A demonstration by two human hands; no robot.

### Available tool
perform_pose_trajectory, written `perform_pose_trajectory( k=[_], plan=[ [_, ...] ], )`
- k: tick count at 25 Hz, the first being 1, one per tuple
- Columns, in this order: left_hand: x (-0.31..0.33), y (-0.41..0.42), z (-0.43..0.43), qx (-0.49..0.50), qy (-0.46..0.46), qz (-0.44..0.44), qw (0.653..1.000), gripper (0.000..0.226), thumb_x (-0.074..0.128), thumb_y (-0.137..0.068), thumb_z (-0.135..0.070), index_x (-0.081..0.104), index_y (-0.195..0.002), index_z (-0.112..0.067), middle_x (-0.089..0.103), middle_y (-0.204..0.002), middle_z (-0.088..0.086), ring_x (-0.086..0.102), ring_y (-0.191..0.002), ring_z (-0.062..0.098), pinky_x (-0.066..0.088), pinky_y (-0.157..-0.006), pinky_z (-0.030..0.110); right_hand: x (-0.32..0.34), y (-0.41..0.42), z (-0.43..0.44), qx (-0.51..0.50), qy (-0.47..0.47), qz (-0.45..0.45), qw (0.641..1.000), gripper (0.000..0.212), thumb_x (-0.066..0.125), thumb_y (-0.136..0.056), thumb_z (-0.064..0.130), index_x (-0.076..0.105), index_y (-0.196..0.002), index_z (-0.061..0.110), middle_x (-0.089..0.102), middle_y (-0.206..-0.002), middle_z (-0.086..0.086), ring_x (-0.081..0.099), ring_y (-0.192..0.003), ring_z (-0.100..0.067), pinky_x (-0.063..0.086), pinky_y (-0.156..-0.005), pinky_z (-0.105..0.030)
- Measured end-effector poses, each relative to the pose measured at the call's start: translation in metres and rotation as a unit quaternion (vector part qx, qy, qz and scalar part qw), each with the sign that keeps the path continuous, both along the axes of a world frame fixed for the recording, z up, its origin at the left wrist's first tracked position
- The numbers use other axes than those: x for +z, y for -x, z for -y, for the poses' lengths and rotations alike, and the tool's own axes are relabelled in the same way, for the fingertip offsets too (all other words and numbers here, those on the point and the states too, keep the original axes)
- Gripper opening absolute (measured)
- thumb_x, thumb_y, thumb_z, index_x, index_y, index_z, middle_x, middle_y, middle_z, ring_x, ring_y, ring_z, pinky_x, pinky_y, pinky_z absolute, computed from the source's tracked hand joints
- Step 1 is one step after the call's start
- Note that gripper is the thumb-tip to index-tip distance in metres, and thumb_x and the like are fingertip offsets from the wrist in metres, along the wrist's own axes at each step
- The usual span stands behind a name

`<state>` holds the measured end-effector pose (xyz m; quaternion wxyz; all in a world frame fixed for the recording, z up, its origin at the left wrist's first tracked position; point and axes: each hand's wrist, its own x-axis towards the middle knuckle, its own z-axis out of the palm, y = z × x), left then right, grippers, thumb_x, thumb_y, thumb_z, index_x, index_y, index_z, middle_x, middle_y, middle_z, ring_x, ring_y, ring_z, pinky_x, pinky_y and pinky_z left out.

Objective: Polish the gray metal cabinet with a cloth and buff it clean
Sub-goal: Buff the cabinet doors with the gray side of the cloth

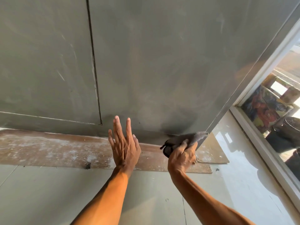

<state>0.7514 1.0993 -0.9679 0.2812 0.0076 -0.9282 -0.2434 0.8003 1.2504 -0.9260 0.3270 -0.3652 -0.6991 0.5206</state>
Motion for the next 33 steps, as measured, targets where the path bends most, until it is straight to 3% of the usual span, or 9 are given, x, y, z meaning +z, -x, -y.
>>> perform_pose_trajectory(
  k=[4, 7, 10, 12, 15, 19, 25, 29, 33],
  plan=[
    [0.013, 0.011, 0.021, 0.013, -0.019, -0.023, 0.999, 0.067, 0.043, -0.1, -0.023, 0.021, -0.162, -0.014, 0.005, -0.17, 0.02, 0.02, -0.155, 0.039, 0.025, -0.121, 0.058, 0.042, 0.039, 0.022, 0.027, -0.302, -0.134, 0.943, 0.054, 0.045, -0.093, 0.027, 0.052, -0.146, 0.017, 0.038, -0.159, -0.016, 0.029, -0.15, -0.031, 0.025, -0.118, -0.04],
    [0.02, 0.023, 0.036, 0.017, -0.026, -0.032, 0.999, 0.067, 0.048, -0.1, -0.018, 0.023, -0.161, -0.013, 0.006, -0.17, 0.02, 0.021, -0.154, 0.039, 0.025, -0.121, 0.058, 0.049, 0.085, 0.034, 0.091, -0.534, -0.08, 0.837, 0.061, 0.052, -0.093, 0.039, 0.044, -0.153, 0.028, 0.025, -0.165, -0.018, 0.011, -0.155, -0.037, 0.008, -0.122, -0.061],
    [0.02, 0.032, 0.047, 0.014, -0.023, -0.055, 0.998, 0.065, 0.045, -0.098, -0.016, 0.026, -0.16, -0.01, 0.01, -0.169, 0.021, 0.022, -0.154, 0.039, 0.026, -0.12, 0.058, 0.003, 0.09, 0.042, 0.202, -0.724, -0.01, 0.66, 0.068, 0.062, -0.089, 0.036, 0.04, -0.153, 0.04, 0.037, -0.161, -0.005, 0.028, -0.146, -0.036, 0.007, -0.119, -0.061],
    [0.017, 0.032, 0.05, 0.016, -0.024, -0.059, 0.998, 0.066, 0.042, -0.097, -0.017, 0.025, -0.16, -0.011, 0.01, -0.169, 0.022, 0.022, -0.153, 0.04, 0.027, -0.119, 0.058, -0.035, 0.073, 0.02, 0.233, -0.754, 0.039, 0.614, 0.077, 0.07, -0.084, 0.025, 0.04, -0.153, 0.041, 0.049, -0.15, 0.003, 0.036, -0.138, -0.031, 0.014, -0.119, -0.058],
    [0.014, 0.029, 0.051, -0.003, -0.012, -0.058, 0.998, 0.066, 0.044, -0.098, -0.016, 0.024, -0.161, -0.012, 0.009, -0.169, 0.023, 0.022, -0.153, 0.041, 0.03, -0.118, 0.059, -0.05, 0.055, -0.017, 0.173, -0.719, 0.074, 0.669, 0.077, 0.075, -0.08, 0.025, 0.046, -0.149, 0.038, 0.048, -0.147, -0.006, 0.04, -0.132, -0.038, 0.024, -0.116, -0.063],
    [0.017, 0.032, 0.054, -0.003, -0.015, -0.067, 0.998, 0.067, 0.05, -0.098, -0.013, 0.025, -0.161, -0.011, 0.01, -0.169, 0.023, 0.022, -0.154, 0.041, 0.028, -0.119, 0.059, -0.005, 0.092, 0.013, 0.079, -0.626, 0.044, 0.774, 0.067, 0.049, -0.093, 0.037, 0.025, -0.155, 0.037, 0.021, -0.159, -0.021, 0.022, -0.143, -0.047, -0.001, -0.118, -0.067],
    [0.007, 0.019, 0.033, 0.008, -0.038, -0.067, 0.997, 0.064, 0.046, -0.098, -0.016, 0.027, -0.16, -0.011, 0.014, -0.168, 0.023, 0.026, -0.15, 0.042, 0.025, -0.119, 0.058, -0.06, 0.058, -0.011, 0.23, -0.746, 0.069, 0.621, 0.092, 0.07, -0.075, 0.01, 0.036, -0.154, 0.042, 0.045, -0.148, 0.001, 0.035, -0.137, -0.034, 0.007, -0.12, -0.06],
    [0.009, 0.019, 0.014, -0.035, -0.03, -0.077, 0.996, 0.063, 0.044, -0.099, -0.017, 0.027, -0.16, -0.011, 0.013, -0.168, 0.024, 0.021, -0.154, 0.04, 0.025, -0.12, 0.058, -0.063, 0.037, -0.056, 0.146, -0.619, 0.122, 0.762, 0.092, 0.071, -0.079, 0.01, 0.028, -0.156, 0.039, 0.025, -0.16, -0.013, 0.022, -0.145, -0.042, 0.021, -0.116, -0.069],
    [0.013, 0.022, -0.002, -0.082, -0.003, -0.086, 0.993, 0.068, 0.048, -0.098, -0.017, 0.023, -0.161, -0.019, 0.008, -0.169, 0.025, 0.014, -0.156, 0.041, 0.024, -0.119, 0.061, 0.007, 0.083, -0.033, 0.061, -0.471, 0.067, 0.877, 0.077, 0.055, -0.1, 0.025, 0.005, -0.157, 0.037, 0.001, -0.165, -0.029, -0.004, -0.152, -0.049, -0.005, -0.116, -0.07]
  ],
)
